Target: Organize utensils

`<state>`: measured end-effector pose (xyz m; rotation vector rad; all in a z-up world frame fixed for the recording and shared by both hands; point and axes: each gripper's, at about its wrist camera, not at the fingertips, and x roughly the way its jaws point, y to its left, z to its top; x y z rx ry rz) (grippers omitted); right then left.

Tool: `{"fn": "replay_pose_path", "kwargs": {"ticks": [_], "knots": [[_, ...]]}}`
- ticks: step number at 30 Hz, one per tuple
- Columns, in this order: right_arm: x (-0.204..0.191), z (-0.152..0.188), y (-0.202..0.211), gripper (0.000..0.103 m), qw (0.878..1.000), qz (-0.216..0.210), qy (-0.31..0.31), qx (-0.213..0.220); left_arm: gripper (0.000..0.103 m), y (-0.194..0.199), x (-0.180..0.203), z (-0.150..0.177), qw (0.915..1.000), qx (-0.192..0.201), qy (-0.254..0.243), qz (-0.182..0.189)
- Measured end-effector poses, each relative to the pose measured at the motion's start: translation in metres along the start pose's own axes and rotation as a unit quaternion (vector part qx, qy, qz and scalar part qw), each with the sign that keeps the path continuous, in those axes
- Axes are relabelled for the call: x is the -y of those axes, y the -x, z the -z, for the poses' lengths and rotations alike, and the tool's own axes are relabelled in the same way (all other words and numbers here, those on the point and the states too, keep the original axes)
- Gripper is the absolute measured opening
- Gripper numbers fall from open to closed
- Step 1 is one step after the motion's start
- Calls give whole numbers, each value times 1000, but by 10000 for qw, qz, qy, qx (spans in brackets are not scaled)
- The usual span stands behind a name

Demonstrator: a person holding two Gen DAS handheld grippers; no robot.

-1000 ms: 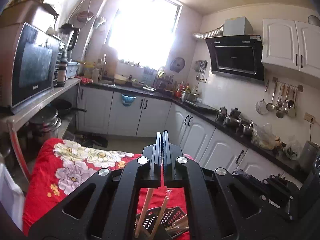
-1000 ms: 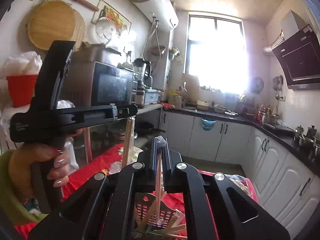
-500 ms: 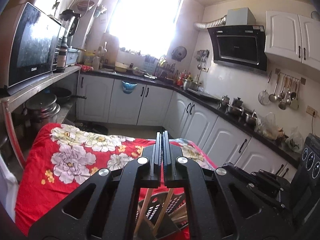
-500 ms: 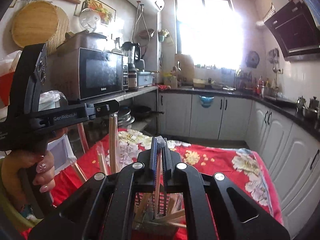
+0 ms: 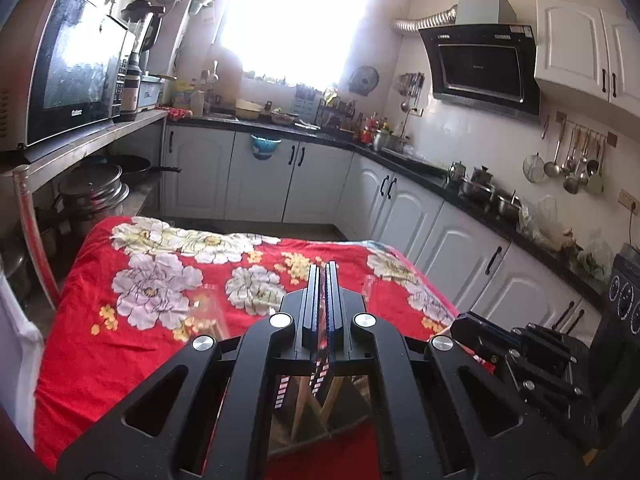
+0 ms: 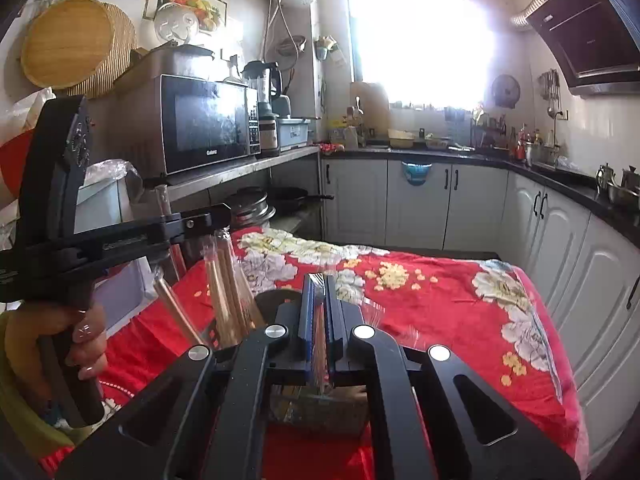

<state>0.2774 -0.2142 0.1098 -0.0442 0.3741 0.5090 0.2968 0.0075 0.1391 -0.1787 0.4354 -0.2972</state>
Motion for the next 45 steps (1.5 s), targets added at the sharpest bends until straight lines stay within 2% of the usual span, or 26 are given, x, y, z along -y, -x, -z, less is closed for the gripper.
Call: {"fn": "replay_pose_path", "kwargs": {"ticks": [3,4,5,8,15,25,35,45], "knots": [[0,5,3,7,10000,8,-23,-64,8,6,-1,5,10000,-82,13,-7],[0,6,4,11,10000,8,-29,-81,9,8,0,6,9999,-108,8,-11],[0,8,5,15,10000,24,-31,-86,14,10,0,6,9999,-120,6,-16],[0,12,10,18,9999,34,-56,-114,27,17,1,11,9998,-172,-39,-10],[2,22,21,28,9997,87,-111,-190,46,36,4,23,9995,-283,-102,29],[2,39,40,42,9993,107,-168,-304,67,59,6,47,9988,-471,-97,82],[-2,68,51,58,9983,134,-232,-519,92,75,5,84,9979,-643,108,49],[-13,104,61,78,9975,193,-229,-640,92,83,0,123,9967,-739,247,-207]]}}
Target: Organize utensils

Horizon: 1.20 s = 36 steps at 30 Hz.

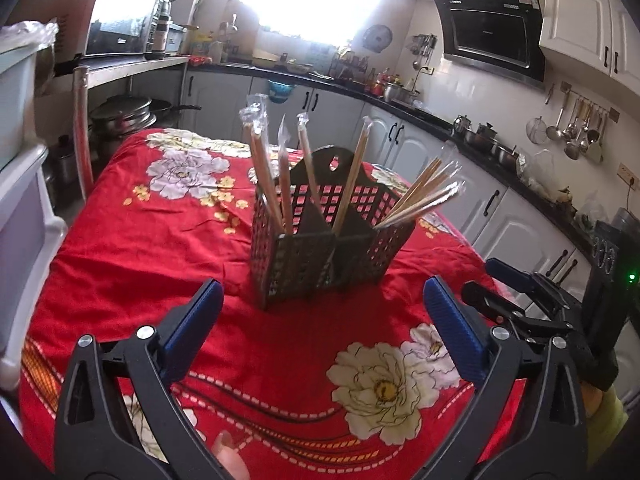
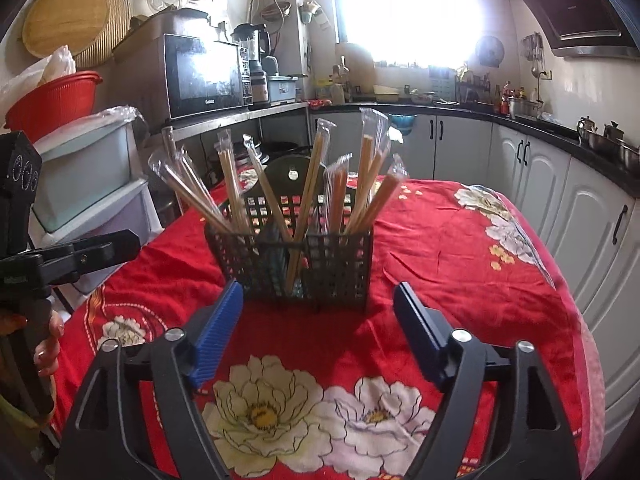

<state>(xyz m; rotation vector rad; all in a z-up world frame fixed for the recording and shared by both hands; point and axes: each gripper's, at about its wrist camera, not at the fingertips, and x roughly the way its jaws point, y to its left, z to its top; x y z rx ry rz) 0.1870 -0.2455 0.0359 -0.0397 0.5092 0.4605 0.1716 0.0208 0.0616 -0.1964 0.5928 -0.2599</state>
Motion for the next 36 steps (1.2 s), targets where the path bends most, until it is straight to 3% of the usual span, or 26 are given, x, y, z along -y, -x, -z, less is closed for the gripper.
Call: {"fn": "replay_pose_path", "kwargs": {"ticks": [10,20,28,36], "knots": [[-10,30,8,94,9996,113,174,164,92,-1,1,33,9992,153,81,-349],[-10,50,7,95,9991,278,92,318,92,-13,9,59,9973,304,-139,-647],[-8,58,18,96,9956,407,-44,839,93,-6,11,68,9932,804,-218,-815],[-8,64,23,97,9931,459,-102,1075,93,-9,14,73,9912,889,-324,-921]]}}
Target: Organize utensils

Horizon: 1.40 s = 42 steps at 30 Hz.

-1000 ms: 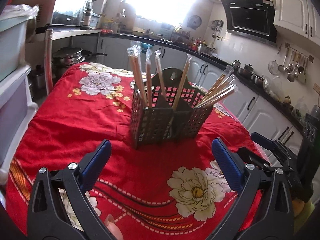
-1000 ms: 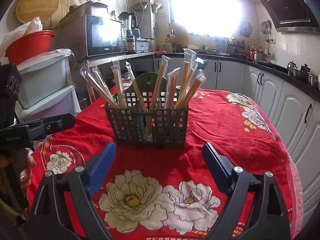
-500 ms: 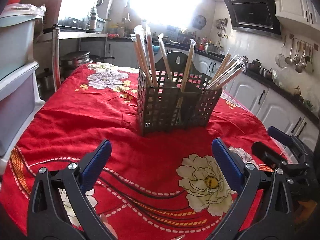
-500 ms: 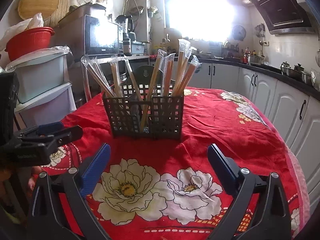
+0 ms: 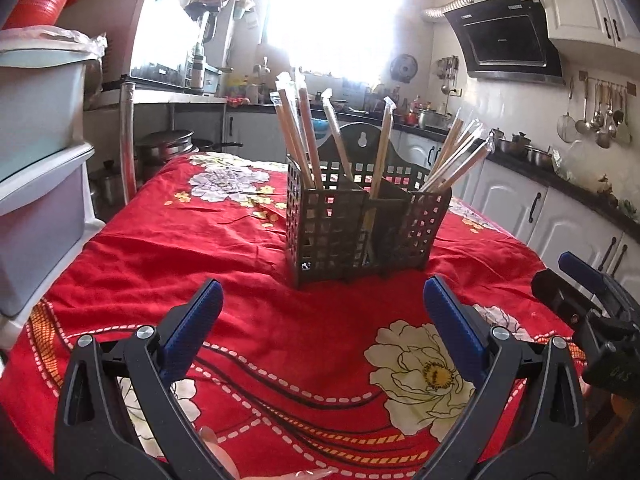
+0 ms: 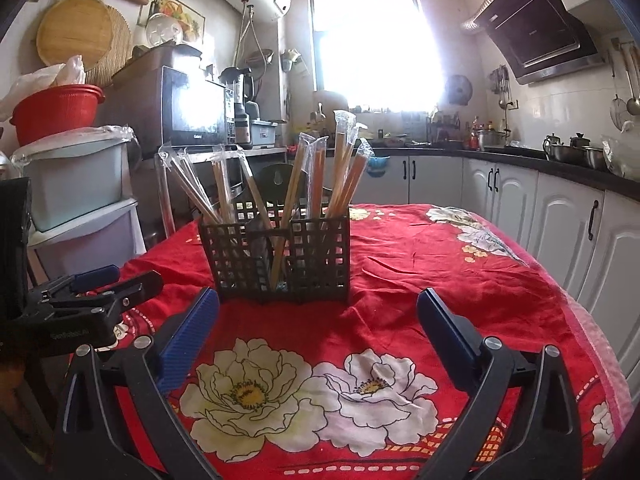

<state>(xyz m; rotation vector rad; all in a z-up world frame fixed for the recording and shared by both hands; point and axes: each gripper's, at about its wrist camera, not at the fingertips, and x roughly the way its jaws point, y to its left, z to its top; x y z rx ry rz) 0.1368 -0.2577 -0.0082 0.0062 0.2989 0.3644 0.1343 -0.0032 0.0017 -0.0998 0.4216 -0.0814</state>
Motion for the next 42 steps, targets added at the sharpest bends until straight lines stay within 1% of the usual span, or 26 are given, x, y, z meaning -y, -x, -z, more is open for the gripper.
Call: {"fn": "replay_pose_path", "kwargs": {"ticks": [7,16,42], "knots": [[-6,1,-1,97,9999,1,110,-22,93,4,2,2,9999,114,-73,35],[-7,2,0,97,9999,18,116,-14,93,4,-1,2,9999,144,-15,36],[-5,3,0,97,10000,38,44,-40,93,6,-3,3,9999,137,28,23]]}}
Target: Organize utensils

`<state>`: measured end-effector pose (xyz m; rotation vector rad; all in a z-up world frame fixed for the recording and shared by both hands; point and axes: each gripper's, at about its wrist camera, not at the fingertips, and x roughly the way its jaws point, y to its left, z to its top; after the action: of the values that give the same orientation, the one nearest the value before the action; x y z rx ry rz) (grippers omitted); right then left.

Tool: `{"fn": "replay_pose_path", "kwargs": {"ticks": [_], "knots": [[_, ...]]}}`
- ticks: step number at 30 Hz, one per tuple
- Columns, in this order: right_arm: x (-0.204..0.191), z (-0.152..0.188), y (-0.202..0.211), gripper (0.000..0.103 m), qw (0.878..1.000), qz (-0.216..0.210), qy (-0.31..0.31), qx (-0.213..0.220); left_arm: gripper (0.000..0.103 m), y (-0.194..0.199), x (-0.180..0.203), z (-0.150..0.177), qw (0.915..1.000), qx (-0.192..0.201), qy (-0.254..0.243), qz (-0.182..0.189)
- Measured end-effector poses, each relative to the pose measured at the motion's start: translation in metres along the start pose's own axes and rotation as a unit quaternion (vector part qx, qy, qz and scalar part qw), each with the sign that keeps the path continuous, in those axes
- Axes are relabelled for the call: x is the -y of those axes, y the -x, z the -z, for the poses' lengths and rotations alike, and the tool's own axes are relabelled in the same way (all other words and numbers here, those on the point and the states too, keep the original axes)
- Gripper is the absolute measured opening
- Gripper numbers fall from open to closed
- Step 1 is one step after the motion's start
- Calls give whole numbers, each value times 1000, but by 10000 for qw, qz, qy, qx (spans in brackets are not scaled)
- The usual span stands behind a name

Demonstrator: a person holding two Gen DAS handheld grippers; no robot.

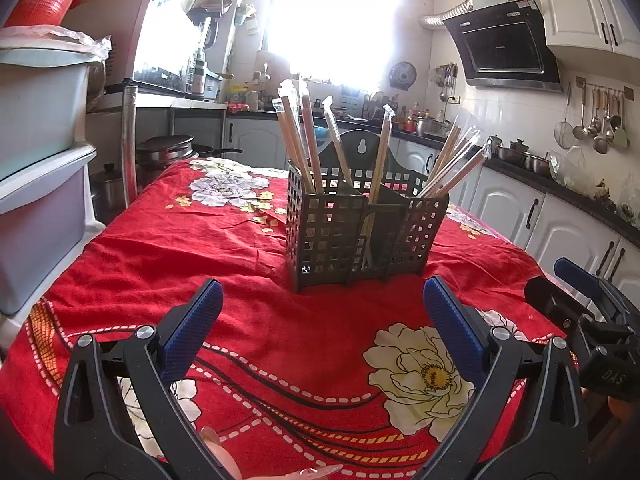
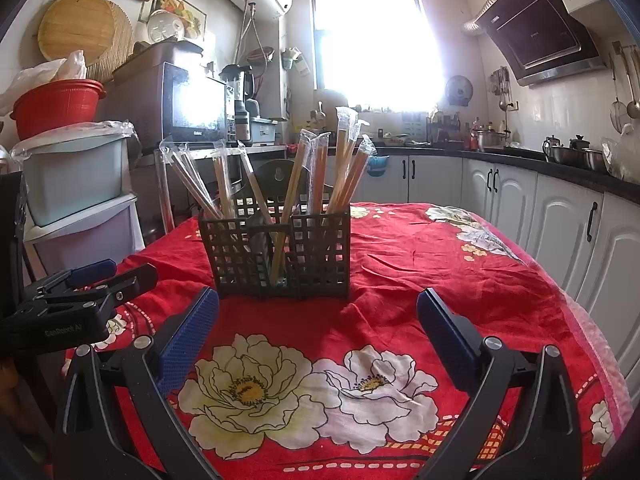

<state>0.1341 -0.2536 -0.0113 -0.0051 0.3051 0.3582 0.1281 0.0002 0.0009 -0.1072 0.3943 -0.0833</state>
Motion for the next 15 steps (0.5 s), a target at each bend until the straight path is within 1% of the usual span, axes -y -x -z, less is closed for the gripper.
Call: {"fn": "replay_pose_path", "kwargs": {"ticks": [15], "knots": [[-1,0,0,97,10000,3,10,-23,93,0,0,0,10000,4,-7,3]]}}
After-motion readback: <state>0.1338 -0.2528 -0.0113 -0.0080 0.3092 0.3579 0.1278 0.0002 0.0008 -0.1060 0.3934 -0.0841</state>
